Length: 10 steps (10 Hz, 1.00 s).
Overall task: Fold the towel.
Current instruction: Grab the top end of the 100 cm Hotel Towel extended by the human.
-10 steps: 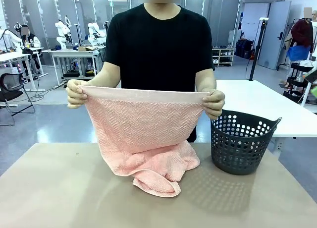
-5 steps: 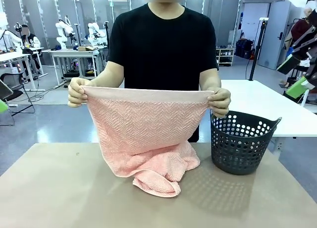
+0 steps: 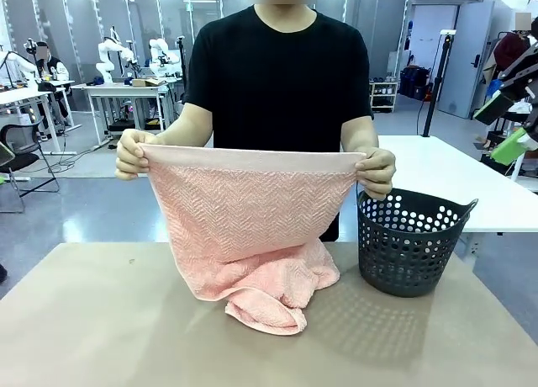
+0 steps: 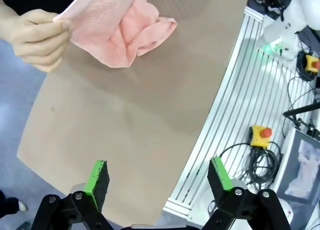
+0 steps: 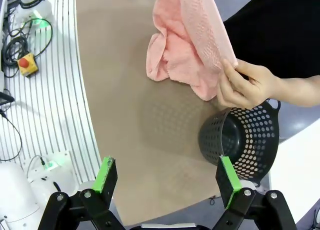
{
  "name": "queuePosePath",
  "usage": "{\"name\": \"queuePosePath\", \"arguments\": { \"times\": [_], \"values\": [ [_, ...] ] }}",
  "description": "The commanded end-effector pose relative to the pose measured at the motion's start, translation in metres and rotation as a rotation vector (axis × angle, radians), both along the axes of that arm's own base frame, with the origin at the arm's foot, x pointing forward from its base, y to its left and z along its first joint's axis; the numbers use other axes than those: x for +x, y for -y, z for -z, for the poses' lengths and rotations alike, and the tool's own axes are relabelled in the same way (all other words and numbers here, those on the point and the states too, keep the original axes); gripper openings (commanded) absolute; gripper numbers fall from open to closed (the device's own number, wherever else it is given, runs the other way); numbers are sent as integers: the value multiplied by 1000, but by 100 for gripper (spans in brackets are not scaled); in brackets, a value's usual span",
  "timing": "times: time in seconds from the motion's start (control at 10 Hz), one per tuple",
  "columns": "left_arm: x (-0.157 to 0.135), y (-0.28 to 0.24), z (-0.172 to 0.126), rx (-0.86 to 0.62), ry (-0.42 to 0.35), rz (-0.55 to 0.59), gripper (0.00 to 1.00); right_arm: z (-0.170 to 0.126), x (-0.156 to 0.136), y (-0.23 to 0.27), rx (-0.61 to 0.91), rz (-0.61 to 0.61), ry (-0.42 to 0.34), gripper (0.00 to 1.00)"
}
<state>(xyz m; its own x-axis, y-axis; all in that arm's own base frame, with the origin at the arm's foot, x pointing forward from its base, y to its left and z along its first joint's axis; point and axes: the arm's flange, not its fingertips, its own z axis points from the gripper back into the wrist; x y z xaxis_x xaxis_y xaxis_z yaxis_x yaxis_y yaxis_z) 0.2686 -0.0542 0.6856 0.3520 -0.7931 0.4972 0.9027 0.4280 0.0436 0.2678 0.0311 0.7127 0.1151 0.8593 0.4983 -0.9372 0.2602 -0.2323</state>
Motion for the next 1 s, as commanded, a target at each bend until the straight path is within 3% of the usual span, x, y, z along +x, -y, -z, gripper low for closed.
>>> {"name": "queuePosePath", "arguments": {
  "times": [0.0, 0.2, 0.4, 0.6, 0.9],
  "values": [
    [5, 24, -18, 52, 52, 17, 100, -13, 10, -25, -56, -38, 36, 100],
    [16, 71, -46, 269, 171, 40, 100, -29, 31, -65, -161, -80, 54, 100],
    [20, 118, -69, 421, 249, 146, 100, -43, 39, -93, -244, -104, 86, 100],
    [32, 163, -82, 508, 253, 215, 100, -55, 51, -121, -322, -115, 123, 100],
    [61, 193, -69, 559, 246, 287, 100, -51, 78, -151, -350, -126, 166, 100]
  ]
}}
